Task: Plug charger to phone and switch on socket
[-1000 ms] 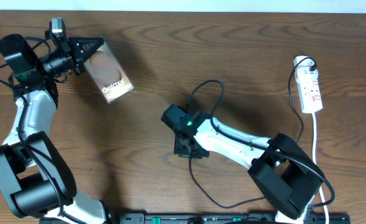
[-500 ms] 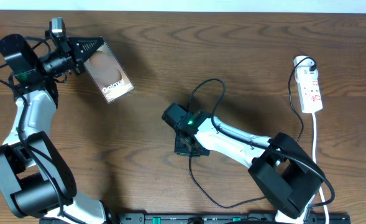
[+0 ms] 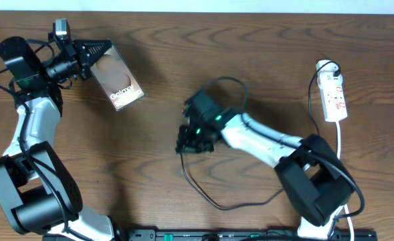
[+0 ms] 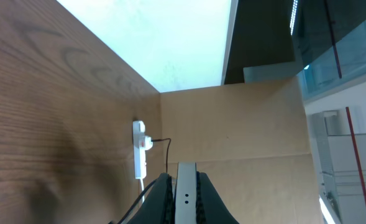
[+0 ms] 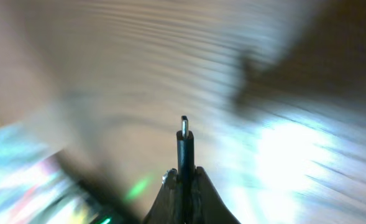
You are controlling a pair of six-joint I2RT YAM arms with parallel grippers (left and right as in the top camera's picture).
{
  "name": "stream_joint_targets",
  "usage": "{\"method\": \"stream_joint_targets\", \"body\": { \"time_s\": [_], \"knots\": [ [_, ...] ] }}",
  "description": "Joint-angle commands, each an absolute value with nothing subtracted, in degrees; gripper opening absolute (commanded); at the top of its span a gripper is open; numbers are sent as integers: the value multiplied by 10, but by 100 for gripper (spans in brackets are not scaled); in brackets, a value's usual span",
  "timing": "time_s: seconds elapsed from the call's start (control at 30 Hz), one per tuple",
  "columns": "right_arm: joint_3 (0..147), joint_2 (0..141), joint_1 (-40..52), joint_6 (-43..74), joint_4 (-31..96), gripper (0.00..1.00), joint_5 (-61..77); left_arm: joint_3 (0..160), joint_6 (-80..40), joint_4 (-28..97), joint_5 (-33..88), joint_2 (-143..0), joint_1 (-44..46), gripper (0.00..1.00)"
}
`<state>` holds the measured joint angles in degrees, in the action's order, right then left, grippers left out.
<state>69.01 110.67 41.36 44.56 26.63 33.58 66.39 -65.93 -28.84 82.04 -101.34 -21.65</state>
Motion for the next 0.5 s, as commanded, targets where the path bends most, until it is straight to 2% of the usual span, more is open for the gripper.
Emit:
{"method": "stream_joint_targets", "body": {
  "time_s": [0.0, 0.07, 0.2, 0.27, 0.33, 0.4, 0.47],
  "knots": [
    [696, 1112, 353, 350, 192, 1, 661, 676, -660, -294, 816, -1000, -224, 7],
    [696, 1112, 330, 346, 146, 1, 705, 676, -660, -301, 816, -1000, -228, 7],
    [696, 1112, 301, 335, 79, 1, 683, 676, -665, -335, 817, -1000, -233, 7],
    [696, 1112, 292, 334, 37, 7, 687, 676, -676, -354, 819, -1000, -234, 7],
    [696, 1112, 287, 340, -40, 9, 748, 676, -692, -383, 819, -1000, -234, 7],
    [696, 1112, 287, 368, -97, 9, 782, 676, -706, -411, 819, -1000, -234, 7],
    [696, 1112, 294, 448, -209, 9, 813, 676, -745, -463, 818, -1000, -234, 8]
  ]
}}
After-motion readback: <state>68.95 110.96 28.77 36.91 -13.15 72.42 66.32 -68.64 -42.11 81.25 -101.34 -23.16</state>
